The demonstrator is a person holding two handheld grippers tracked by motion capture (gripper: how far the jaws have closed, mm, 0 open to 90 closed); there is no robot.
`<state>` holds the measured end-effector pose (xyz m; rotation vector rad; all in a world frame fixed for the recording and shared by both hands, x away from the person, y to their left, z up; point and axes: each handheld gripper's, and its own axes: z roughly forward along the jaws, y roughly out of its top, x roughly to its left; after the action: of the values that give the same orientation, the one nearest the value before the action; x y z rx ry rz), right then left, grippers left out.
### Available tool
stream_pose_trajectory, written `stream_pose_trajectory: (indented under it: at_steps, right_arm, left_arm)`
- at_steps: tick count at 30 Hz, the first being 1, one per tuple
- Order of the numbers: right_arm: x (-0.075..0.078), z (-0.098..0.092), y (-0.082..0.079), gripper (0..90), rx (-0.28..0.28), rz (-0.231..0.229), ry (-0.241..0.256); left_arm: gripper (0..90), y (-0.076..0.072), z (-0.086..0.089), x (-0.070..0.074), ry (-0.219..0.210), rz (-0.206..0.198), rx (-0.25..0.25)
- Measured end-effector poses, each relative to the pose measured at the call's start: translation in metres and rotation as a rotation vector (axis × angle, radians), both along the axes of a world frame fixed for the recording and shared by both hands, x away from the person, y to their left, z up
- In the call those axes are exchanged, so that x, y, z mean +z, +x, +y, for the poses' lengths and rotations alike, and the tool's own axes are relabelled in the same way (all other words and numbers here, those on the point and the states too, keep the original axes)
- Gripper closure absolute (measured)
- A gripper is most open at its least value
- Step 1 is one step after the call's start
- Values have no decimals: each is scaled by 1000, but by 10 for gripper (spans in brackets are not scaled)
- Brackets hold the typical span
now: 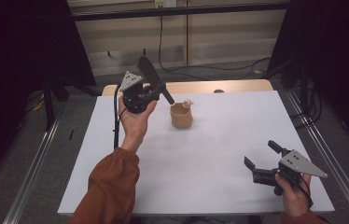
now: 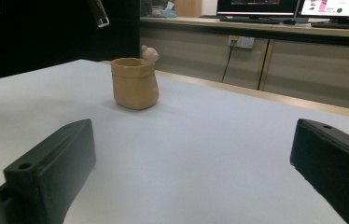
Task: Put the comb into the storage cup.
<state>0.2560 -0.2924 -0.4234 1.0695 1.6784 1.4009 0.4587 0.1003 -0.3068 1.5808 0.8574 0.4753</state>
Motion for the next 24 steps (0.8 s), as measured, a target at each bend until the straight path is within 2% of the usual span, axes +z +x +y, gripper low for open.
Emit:
stream_pose_trajectory:
  at_steps: [5, 8, 11, 12, 14, 20, 22, 24]
  right_arm:
    - [0, -1, -1, 0, -2, -4, -1]
    - [0, -1, -1, 0, 0, 4, 0]
    - [0, -1, 0, 0, 2, -4, 0]
    - [0, -1, 0, 0, 0, -5, 1]
    - [-1, -1, 0, 0, -2, 0, 2]
    - [-1, -2, 0, 0, -5, -3, 1]
    - [-1, -2, -1, 0, -3, -5, 0]
    - [-1, -2, 0, 0, -2, -6, -1]
  left_arm:
    - [732, 5, -2, -6, 9, 6, -2]
    - [732, 7, -4, -7, 22, -6, -2]
    - [732, 11, -6, -10, 29, -4, 19]
    - [732, 12, -7, -11, 16, 4, 22]
    - [732, 15, -8, -13, 30, 5, 21]
    - [732, 22, -11, -21, 35, 19, 25]
    - [732, 24, -11, -25, 42, 20, 4]
    - [732, 25, -11, -29, 49, 21, 5]
